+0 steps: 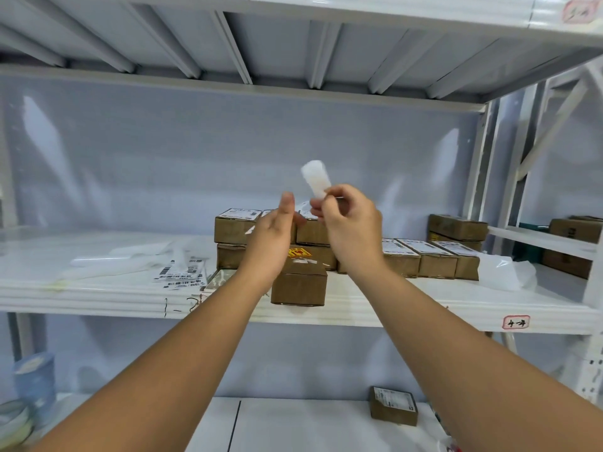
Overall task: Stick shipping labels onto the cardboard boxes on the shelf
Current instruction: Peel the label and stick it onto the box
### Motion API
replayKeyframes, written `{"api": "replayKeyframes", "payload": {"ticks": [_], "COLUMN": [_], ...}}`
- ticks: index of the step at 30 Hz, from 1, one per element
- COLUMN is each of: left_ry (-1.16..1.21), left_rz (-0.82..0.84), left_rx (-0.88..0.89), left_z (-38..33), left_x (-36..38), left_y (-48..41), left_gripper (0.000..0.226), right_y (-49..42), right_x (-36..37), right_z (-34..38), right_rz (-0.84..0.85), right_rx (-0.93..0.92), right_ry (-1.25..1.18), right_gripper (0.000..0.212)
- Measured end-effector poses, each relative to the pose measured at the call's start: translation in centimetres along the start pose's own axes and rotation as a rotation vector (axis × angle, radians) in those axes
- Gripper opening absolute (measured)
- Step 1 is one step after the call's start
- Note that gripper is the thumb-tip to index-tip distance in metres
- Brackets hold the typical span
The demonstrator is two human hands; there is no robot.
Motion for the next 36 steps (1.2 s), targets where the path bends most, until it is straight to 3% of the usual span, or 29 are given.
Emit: {"api": "replayKeyframes", "payload": {"ticks": [2,4,7,10,13,15,17,20,23,25,28,33,36], "left_ry": [0.094,0.075,0.203,0.371,0.491,0.531,0.544,0.399,0.210,0.152,0.150,0.210,0.199], "left_rz": [0.033,0.006,-0.088,-0.217,-0.218,-0.171,-0.095,-0.063,-0.014,0.016,-0.004,0.039,-0.069], "left_rx": [-0.017,0.014,0.012,-0.127,-0.163,-0.155,-0.128,-0.045,0.134,0.192,0.134,-0.006,-0.045], "left_z": [-0.2,-0.5,-0.7,0.4,0.7,0.7,0.6,0.9,-0.2,-0.5,0.0,0.6,1.9], "left_x": [0.3,0.3,0.1,-0.5,-0.5,-0.3,0.0,-0.2,-0.3,-0.3,-0.4,-0.1,-1.7], "left_y": [0.2,0.2,0.2,-0.2,-0.1,0.1,0.5,1.0,1.6,1.9,1.7,1.7,1.2], "left_gripper": [0.064,0.045,0.019,0.014,0.012,0.017,0.016,0.009,0.024,0.023,0.029,0.021,0.010], "right_y": [0.3,0.5,0.8,1.1,0.4,0.1,0.7,1.8,2.0,1.6,1.3,1.2,1.0], "right_x": [0.5,0.6,1.1,0.9,-0.2,-0.3,0.6,1.8,2.3,2.3,1.9,1.1,-0.1], "right_z": [0.5,0.5,0.1,-0.2,-1.4,-3.0,-4.1,-4.6,-4.2,-3.9,-4.4,-5.2,-5.2], "right_rz": [0.029,0.035,0.055,0.069,0.044,0.031,0.097,0.216,0.242,0.205,0.106,-0.035,-0.070], "right_rx": [-0.076,-0.149,-0.238,-0.254,0.050,0.357,0.672,0.874,0.844,0.800,0.776,0.658,0.630], "right_ry": [0.215,0.329,0.408,0.368,0.118,-0.032,-0.287,-0.493,-0.599,-0.612,-0.548,-0.444,-0.454], "right_gripper": [0.014,0.014,0.016,0.019,0.024,0.023,0.039,0.040,0.015,0.004,0.019,0.021,0.020]}}
Point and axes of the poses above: each hand's wrist, its own y-axis away from the middle knuckle, its own x-axis out of the palm, z = x × y, the point moved 6 cm from there along -y, towards the middle knuckle, and after that the axes turned 2 degrees about y, right-handed, at the moved point
